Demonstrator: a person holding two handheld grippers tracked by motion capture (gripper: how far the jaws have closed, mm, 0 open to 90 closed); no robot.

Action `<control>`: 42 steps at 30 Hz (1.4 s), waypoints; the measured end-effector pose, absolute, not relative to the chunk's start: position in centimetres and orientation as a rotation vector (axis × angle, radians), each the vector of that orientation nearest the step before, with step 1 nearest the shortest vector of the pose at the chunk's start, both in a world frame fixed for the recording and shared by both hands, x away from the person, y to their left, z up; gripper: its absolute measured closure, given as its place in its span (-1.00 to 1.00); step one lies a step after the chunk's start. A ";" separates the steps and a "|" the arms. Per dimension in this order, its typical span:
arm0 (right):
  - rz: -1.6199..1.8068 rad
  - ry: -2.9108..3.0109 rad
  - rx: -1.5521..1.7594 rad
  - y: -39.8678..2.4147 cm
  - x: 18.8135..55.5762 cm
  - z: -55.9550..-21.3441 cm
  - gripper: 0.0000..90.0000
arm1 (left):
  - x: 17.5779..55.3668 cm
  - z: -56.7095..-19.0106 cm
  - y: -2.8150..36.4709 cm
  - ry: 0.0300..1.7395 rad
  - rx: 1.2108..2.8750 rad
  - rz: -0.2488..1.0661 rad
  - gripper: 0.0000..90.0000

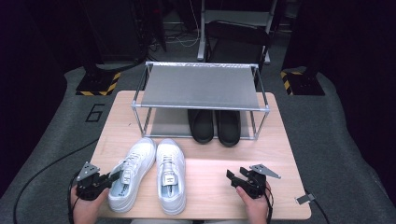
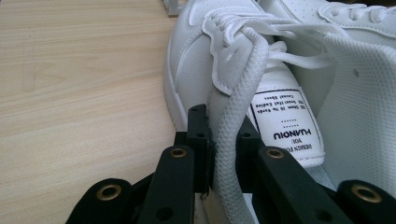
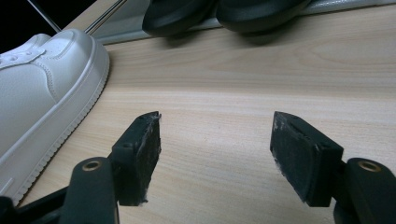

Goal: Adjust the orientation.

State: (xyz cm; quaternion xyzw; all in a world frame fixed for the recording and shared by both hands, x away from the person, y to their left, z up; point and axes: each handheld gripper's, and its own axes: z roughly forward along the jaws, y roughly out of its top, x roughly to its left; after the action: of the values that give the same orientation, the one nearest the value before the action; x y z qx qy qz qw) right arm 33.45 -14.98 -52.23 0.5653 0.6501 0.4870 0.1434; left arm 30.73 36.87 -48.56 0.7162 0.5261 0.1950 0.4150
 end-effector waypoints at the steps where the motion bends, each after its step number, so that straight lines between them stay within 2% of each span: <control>1: 1.404 1.874 1.635 -15.0 33.4 -52.2 -0.26 | 30.7 -48.6 36.9 1.323 1.796 0.490 0.82; 22: 1.402 1.866 1.639 -15.2 33.3 -52.3 -0.26 | 30.3 -47.7 36.8 1.328 1.746 0.524 0.83; 42: 1.398 1.854 1.612 -15.7 32.9 -51.5 -0.26 | 30.1 -40.9 36.7 1.268 1.746 0.508 0.82</control>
State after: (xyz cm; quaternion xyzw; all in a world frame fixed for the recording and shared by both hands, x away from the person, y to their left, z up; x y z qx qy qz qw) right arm 32.86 -15.70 -51.51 0.5631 0.6477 0.4886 0.1570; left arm 30.09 36.74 -40.89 0.7050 0.5119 0.2049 0.4461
